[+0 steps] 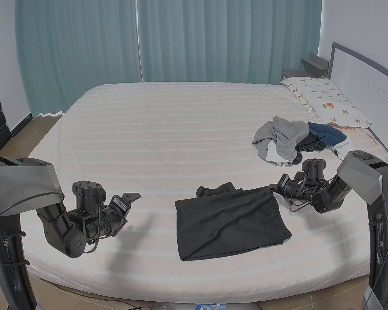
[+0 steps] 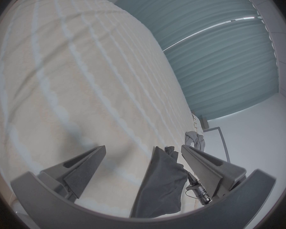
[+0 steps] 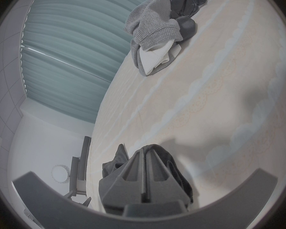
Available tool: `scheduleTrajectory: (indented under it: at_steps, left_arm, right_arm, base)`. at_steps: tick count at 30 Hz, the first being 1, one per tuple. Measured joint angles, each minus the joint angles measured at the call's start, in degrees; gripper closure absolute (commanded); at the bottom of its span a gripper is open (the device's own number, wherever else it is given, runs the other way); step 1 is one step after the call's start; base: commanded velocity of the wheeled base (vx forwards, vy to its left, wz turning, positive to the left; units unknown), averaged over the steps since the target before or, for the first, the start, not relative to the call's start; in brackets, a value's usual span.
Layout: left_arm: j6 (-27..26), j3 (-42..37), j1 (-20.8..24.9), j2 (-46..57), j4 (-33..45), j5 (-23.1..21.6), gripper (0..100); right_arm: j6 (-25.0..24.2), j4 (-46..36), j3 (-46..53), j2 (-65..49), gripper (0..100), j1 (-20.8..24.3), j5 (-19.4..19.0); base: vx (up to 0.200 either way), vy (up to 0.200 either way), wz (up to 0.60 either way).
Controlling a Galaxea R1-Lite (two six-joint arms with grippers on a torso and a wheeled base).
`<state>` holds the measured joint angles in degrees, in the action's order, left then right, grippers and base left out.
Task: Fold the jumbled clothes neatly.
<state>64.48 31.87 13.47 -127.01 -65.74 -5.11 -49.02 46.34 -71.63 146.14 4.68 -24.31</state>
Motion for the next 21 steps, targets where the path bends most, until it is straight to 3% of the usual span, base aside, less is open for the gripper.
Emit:
scheduleTrajectory:
  at_steps: [7, 14, 21]
  left_arm:
    - [-6.31, 8.57, 2.01, -3.50, 1.69, 0.71, 0]
    - [-7.88, 22.26, 5.05, -7.80, 9.96, 1.85, 0]
    - [-8.62, 32.88, 9.37, -13.84, 16.02, 8.22, 0]
  right_arm:
    - [-0.06, 0.84, 0.74, -0.20, 100, 0.27, 0.80]
    - [-0.55, 3.28, 2.12, -0.24, 100, 0.72, 1.46]
    - [-1.43, 6.53, 3.89, -0.20, 100, 1.55, 2.08]
  base:
    - [0.000, 0.000, 0.00]
    - [0.000, 0.000, 0.00]
    - [0.000, 0.000, 0.00]
